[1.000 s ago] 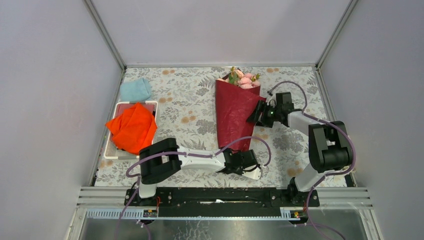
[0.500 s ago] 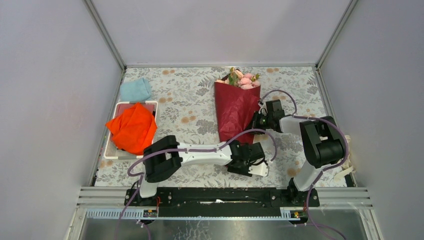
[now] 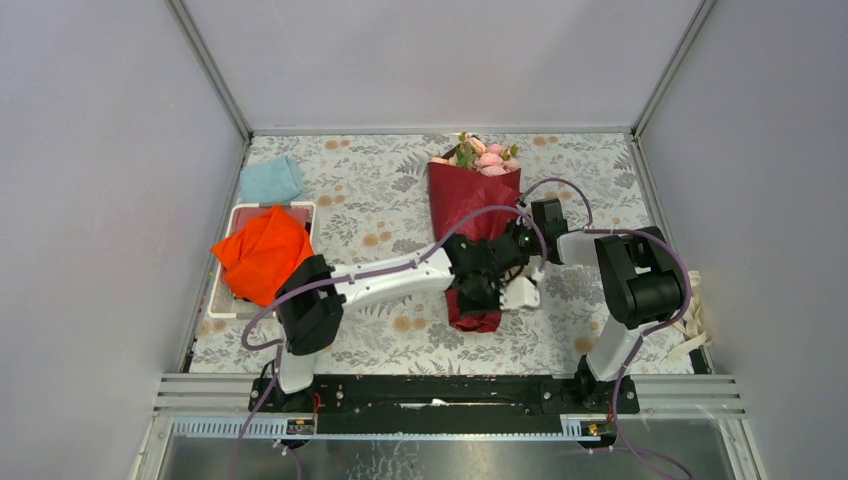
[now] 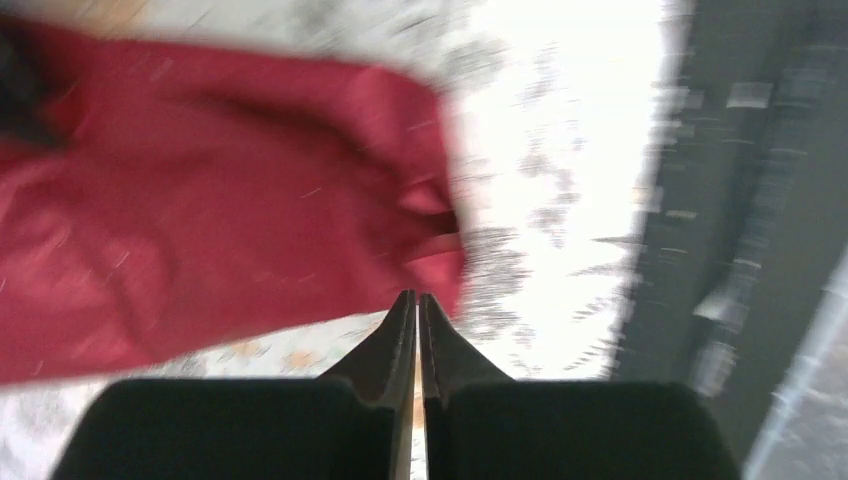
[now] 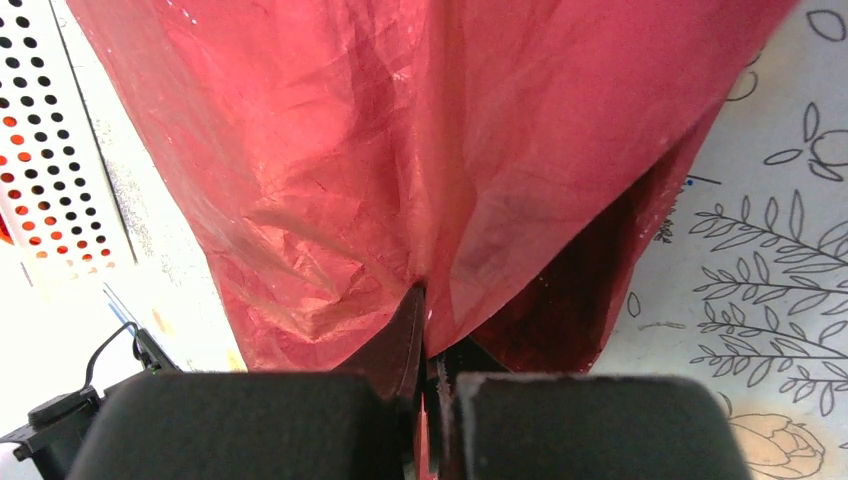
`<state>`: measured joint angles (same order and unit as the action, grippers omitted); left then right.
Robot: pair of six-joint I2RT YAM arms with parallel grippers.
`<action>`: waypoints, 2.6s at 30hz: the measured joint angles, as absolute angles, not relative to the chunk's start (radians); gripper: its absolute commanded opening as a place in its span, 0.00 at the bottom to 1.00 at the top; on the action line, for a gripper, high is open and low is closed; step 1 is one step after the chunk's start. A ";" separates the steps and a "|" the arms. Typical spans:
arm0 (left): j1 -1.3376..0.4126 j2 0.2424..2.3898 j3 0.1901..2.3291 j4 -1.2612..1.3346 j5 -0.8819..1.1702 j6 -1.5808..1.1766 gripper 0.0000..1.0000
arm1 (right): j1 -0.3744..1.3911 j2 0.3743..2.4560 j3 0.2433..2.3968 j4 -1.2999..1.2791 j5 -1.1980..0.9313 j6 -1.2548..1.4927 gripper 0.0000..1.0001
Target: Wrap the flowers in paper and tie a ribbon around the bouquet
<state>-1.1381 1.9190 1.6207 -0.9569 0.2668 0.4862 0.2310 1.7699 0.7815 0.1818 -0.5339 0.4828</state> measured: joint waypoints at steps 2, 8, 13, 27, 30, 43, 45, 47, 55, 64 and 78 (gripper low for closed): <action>-1.087 1.931 1.580 -0.895 0.184 0.460 0.01 | 0.231 1.770 0.781 0.184 -0.534 0.484 0.00; -1.036 2.017 1.448 -0.748 0.046 0.439 0.01 | 0.231 1.771 0.781 0.184 -0.533 0.484 0.00; -1.119 1.971 1.362 -0.673 0.037 0.445 0.05 | 0.231 1.771 0.781 0.186 -0.532 0.485 0.00; -1.331 1.937 1.292 -0.622 -0.053 0.528 0.14 | 0.231 1.776 0.780 0.197 -0.527 0.521 0.00; -1.349 1.938 1.318 -0.654 -0.038 0.548 0.16 | 0.231 1.776 0.780 0.202 -0.520 0.522 0.00; -1.150 1.981 1.573 -0.702 0.075 0.527 0.13 | 0.231 1.776 0.780 0.216 -0.506 0.522 0.00; -1.150 2.032 1.573 -0.672 0.054 0.512 0.14 | 0.231 1.776 0.780 0.215 -0.506 0.522 0.00; -1.158 2.078 1.565 -0.640 0.045 0.501 0.14 | 0.231 1.776 0.780 0.215 -0.505 0.522 0.05; -1.180 2.075 1.470 -0.528 0.041 0.499 0.15 | 0.230 1.754 0.814 0.139 -0.471 0.494 0.48; -1.180 2.037 1.396 -0.446 0.046 0.511 0.16 | 0.128 1.656 0.834 0.023 -0.358 0.418 0.93; -1.173 2.032 1.385 -0.432 0.049 0.511 0.19 | 0.118 1.810 0.851 0.239 -0.621 0.461 0.36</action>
<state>-1.1728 2.0319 1.3853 -0.4324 0.0486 0.5114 0.1177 1.8099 0.8509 0.2390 -0.6209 0.4610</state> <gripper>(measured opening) 0.169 0.669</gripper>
